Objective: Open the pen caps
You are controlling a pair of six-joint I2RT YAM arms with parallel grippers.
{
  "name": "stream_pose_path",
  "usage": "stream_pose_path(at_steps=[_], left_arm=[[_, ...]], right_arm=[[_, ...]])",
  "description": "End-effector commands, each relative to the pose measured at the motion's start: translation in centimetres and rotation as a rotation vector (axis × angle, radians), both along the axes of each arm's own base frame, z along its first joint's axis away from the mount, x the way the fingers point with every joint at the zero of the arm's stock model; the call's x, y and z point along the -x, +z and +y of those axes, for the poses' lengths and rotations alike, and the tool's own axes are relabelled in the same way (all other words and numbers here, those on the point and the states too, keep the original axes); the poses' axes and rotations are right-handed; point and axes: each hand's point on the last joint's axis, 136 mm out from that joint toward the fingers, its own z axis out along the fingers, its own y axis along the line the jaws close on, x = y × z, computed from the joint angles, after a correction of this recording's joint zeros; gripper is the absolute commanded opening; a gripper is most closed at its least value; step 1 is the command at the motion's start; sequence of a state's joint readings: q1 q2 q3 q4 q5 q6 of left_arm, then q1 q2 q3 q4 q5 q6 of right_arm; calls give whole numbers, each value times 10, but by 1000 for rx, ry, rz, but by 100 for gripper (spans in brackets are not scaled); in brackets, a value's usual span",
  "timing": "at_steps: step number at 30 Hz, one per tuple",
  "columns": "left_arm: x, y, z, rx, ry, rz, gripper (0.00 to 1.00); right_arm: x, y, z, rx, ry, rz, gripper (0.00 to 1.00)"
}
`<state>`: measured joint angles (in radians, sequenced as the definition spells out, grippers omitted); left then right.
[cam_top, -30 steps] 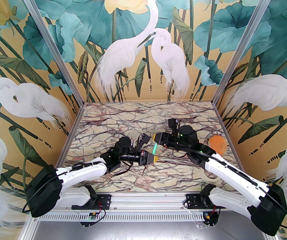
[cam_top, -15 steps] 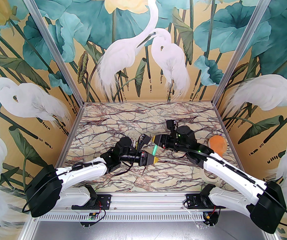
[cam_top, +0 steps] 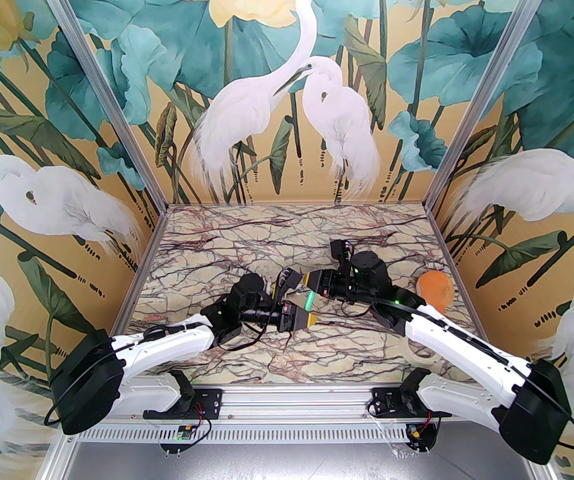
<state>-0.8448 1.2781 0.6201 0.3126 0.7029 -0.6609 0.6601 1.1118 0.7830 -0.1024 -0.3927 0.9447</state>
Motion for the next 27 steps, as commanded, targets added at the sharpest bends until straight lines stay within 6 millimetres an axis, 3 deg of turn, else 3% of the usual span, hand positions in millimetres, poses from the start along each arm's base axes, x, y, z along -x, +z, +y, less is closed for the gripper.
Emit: stream_pose_path(at_steps=[1,8,12,21,23,27], left_arm=[[-2,6,-5,6,-5,-4,2],[11,15,-5,58,-66,20,0],[12,9,-1,31,-58,14,0],[17,-12,-3,-135,-43,-41,0],[19,-12,-4,-133,-48,-41,0],[24,-1,-6,-69,-70,-33,0]], right_arm=[[-1,17,1,-10,2,-53,17],[-1,51,-6,-50,-9,-176,15],[-2,72,-6,-70,3,-233,15],[-34,81,-34,6,-243,-189,14],[-39,80,-43,27,-298,-189,14],[-44,90,-42,3,-283,-246,14]])
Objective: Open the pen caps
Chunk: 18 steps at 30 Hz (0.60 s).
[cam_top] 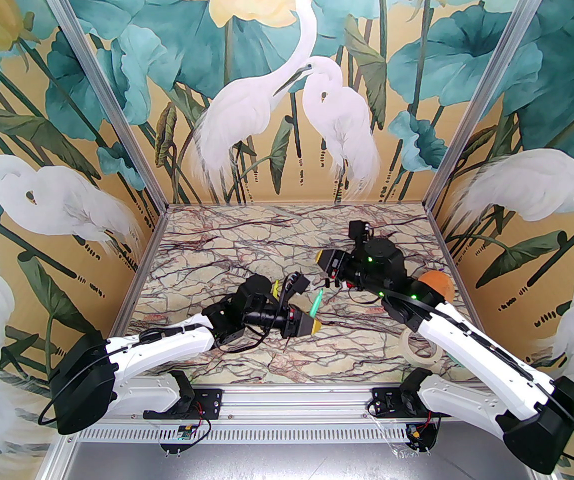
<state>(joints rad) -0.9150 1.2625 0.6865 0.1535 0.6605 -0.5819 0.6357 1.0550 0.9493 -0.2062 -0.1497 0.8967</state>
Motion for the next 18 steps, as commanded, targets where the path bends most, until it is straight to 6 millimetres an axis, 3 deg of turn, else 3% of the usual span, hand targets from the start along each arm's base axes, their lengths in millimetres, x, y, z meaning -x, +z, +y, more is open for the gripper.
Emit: stream_pose_path(at_steps=[1,4,9,13,18], left_arm=[[6,-1,3,6,-16,8,0],[4,2,6,12,7,-3,0],[-9,2,18,-26,114,-45,0],[-19,-2,30,-80,195,-81,0],[-25,-7,35,-118,238,-92,0]], right_arm=[[-9,20,-5,-27,-24,-71,15],[-8,11,-5,18,15,-64,17],[2,-40,-24,225,16,48,18],[16,-83,-47,365,6,153,18],[19,-130,-94,514,-80,294,17]])
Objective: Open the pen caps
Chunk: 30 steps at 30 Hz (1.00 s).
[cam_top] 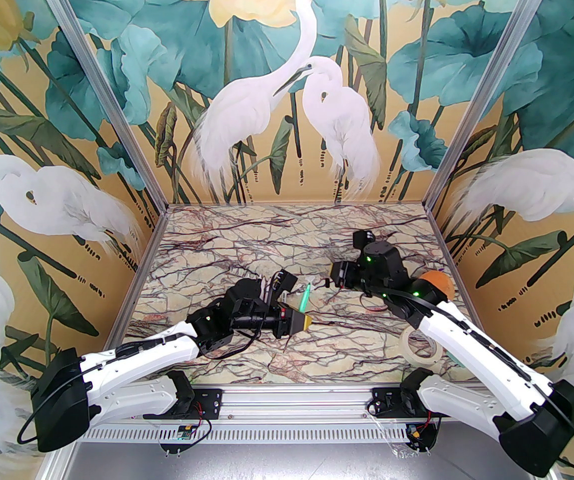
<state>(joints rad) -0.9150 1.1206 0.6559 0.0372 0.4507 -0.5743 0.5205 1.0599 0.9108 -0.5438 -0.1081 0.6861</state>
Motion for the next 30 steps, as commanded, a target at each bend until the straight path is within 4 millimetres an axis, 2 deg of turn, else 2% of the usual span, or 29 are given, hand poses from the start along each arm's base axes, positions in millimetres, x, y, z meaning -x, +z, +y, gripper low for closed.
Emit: stream_pose_path(at_steps=[1,4,9,16,21,30], left_arm=[[-8,-12,8,-63,53,-13,0],[-8,-15,7,-69,49,-6,1],[-9,-24,1,-82,36,19,2],[-9,-28,-1,-93,26,27,3],[-8,-34,0,-108,26,36,3],[-9,-40,-1,-123,22,44,3]], right_arm=[[12,-44,-43,166,-54,131,17],[7,-58,-67,216,-93,210,18],[-12,-80,-98,310,-143,290,18],[-45,-111,-129,531,-149,372,19],[-63,-133,-138,591,-119,431,19],[-81,-155,-148,566,-92,487,23]])
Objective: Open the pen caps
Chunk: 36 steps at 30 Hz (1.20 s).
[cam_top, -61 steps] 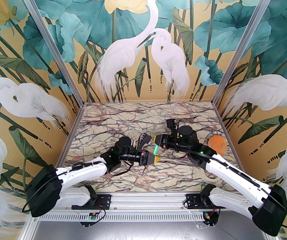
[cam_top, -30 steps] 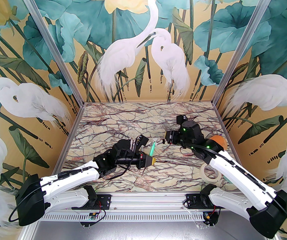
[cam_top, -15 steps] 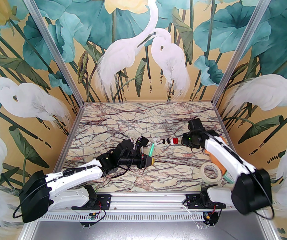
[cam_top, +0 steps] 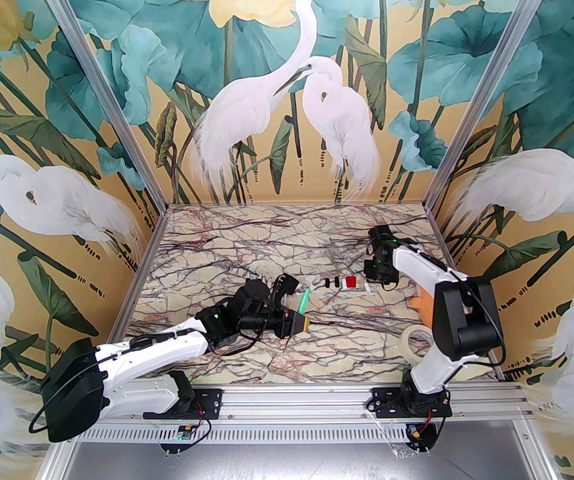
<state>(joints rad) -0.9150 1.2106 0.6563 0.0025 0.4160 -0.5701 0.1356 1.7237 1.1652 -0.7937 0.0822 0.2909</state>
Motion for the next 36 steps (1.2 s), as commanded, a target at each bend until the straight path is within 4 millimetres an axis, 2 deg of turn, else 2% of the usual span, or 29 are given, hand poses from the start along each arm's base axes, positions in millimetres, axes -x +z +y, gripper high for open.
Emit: stream_pose_path(at_steps=[1,15,23,29,36], left_arm=[[-2,-2,-1,-14,-7,-12,3],[-3,-7,-4,-18,-9,2,3],[-6,-3,-2,-18,17,-6,3],[-17,-8,2,-75,79,-3,3],[-34,-21,10,-161,181,-2,2]], right_arm=[[-8,-3,-3,0,32,16,23],[-15,-26,3,-64,34,57,26],[-14,-33,2,-63,29,69,27],[-15,-21,2,-68,17,28,33],[3,12,13,-134,-13,-93,44]])
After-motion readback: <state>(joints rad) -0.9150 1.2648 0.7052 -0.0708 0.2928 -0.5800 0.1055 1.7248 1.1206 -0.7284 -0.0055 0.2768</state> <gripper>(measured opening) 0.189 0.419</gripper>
